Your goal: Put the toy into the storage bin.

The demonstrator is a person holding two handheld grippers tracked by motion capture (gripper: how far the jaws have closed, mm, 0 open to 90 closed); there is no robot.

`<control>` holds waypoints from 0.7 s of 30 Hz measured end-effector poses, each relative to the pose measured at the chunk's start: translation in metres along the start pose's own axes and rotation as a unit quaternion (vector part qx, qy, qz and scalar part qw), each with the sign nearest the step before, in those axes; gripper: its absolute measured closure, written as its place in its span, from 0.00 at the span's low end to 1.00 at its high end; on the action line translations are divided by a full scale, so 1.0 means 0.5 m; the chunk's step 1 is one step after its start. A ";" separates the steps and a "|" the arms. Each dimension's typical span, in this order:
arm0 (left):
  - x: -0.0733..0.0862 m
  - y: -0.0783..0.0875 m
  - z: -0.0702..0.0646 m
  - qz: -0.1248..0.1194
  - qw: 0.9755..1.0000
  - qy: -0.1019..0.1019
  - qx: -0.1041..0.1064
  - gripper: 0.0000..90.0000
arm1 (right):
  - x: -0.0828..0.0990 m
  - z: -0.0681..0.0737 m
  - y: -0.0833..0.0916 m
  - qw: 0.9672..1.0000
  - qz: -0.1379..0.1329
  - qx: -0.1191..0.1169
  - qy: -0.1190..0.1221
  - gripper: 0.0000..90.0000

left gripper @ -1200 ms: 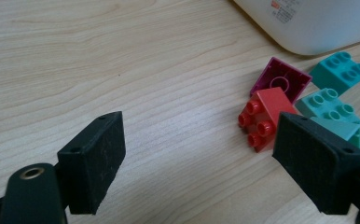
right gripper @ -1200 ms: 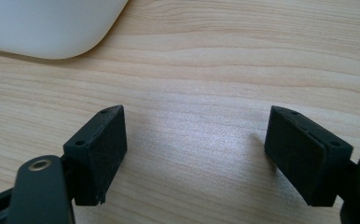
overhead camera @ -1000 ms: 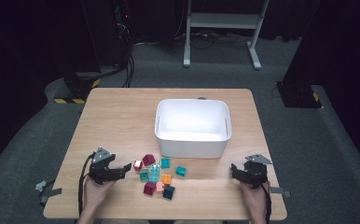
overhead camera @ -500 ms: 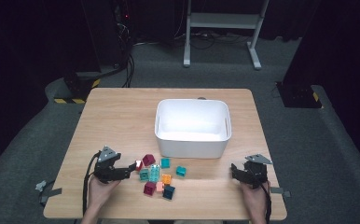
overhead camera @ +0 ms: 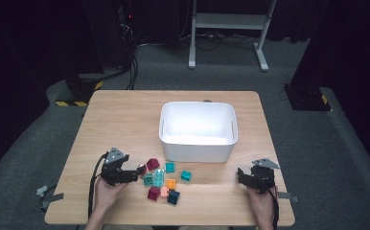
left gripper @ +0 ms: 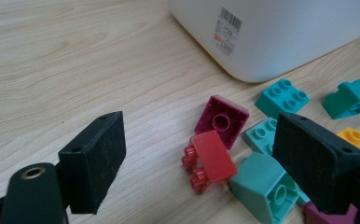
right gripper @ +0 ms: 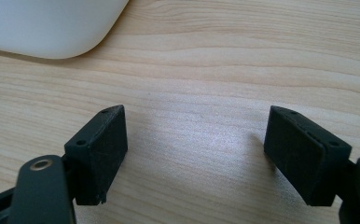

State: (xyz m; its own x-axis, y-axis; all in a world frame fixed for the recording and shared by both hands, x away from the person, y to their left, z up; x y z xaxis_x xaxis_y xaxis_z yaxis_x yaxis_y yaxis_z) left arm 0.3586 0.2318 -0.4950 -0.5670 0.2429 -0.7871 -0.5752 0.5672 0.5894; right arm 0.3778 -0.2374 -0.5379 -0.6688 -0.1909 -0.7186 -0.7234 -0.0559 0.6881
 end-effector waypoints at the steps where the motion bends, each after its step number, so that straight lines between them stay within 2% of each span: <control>1: -0.002 -0.001 -0.002 0.001 1.000 -0.002 0.001 0.19 | 0.000 0.000 0.000 1.000 0.000 0.000 0.000 0.24; 7: -0.008 -0.001 -0.008 -0.003 1.000 -0.006 0.004 0.20 | 0.000 0.000 0.000 1.000 0.000 0.000 0.000 0.24; 21: -0.009 -0.026 -0.021 0.002 1.000 -0.010 0.017 0.20 | 0.000 0.000 0.000 1.000 -0.001 -0.001 0.002 0.24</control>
State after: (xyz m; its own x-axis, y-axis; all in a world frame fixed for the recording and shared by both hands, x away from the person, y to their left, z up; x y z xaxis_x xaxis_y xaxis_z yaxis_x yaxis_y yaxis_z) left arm 0.3625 0.2153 -0.4976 -0.5565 0.2608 -0.7889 -0.5526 0.5929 0.5858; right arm 0.3777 -0.2371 -0.5379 -0.6667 -0.1944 -0.7195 -0.7242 -0.0592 0.6870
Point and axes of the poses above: each handheld gripper's, and its own axes: y roughly backward along the jaws, x roughly out of its underside, z roughly to its left, the point moved 2 cm from there along -y, roughly forward along the jaws, and after that the axes turned 7 degrees about x, right-handed, at the moved point
